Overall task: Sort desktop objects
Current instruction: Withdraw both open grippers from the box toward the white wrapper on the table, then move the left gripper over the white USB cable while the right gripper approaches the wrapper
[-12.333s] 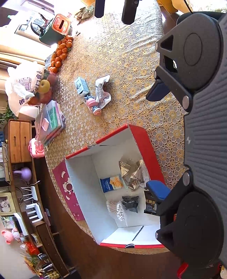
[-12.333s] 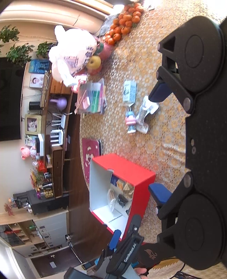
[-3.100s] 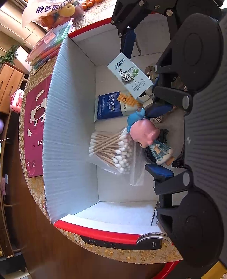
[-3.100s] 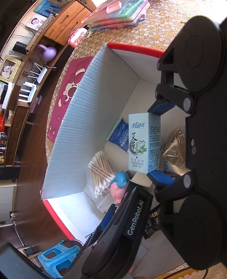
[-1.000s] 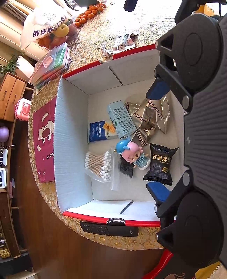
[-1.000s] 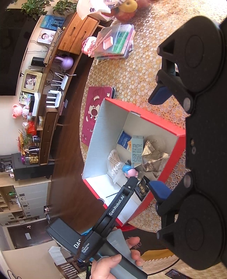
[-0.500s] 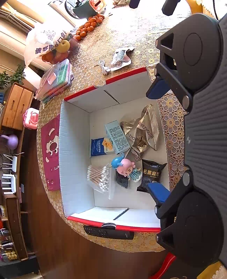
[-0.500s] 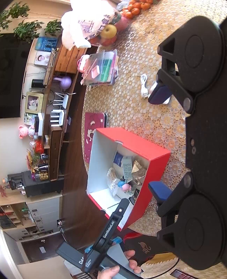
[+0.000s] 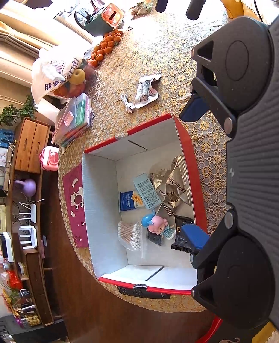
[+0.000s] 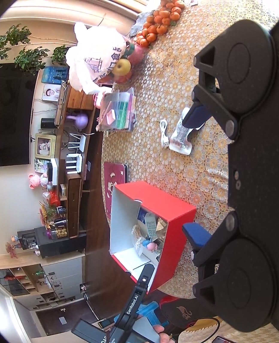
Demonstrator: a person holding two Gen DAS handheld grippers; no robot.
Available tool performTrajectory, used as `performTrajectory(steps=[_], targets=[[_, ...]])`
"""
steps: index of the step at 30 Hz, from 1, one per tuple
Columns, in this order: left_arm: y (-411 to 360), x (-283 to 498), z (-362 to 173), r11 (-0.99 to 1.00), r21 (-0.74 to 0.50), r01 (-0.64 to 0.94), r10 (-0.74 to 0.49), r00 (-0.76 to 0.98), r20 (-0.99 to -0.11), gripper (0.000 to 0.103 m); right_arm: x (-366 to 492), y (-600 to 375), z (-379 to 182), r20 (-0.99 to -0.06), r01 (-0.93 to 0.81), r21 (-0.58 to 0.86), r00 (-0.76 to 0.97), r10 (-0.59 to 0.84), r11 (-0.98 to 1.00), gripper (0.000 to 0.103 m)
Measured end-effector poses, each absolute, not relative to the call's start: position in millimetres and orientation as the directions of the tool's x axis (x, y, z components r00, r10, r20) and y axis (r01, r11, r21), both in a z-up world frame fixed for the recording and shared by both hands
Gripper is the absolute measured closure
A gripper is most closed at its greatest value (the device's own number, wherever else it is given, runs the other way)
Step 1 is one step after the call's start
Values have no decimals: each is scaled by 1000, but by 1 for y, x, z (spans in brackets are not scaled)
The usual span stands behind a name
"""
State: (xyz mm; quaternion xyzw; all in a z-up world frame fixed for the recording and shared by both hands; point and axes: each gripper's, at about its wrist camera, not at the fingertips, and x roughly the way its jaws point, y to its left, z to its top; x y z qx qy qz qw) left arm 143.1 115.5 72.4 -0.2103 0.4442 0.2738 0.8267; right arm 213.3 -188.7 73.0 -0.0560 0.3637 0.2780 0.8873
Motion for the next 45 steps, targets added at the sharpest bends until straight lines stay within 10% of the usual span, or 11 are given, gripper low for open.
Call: performTrajectory(steps=[45], targets=[[62, 320, 20, 910, -100, -404, 153, 548, -822, 1, 281, -239, -10, -746, -468, 102, 548, 379, 878, 10]])
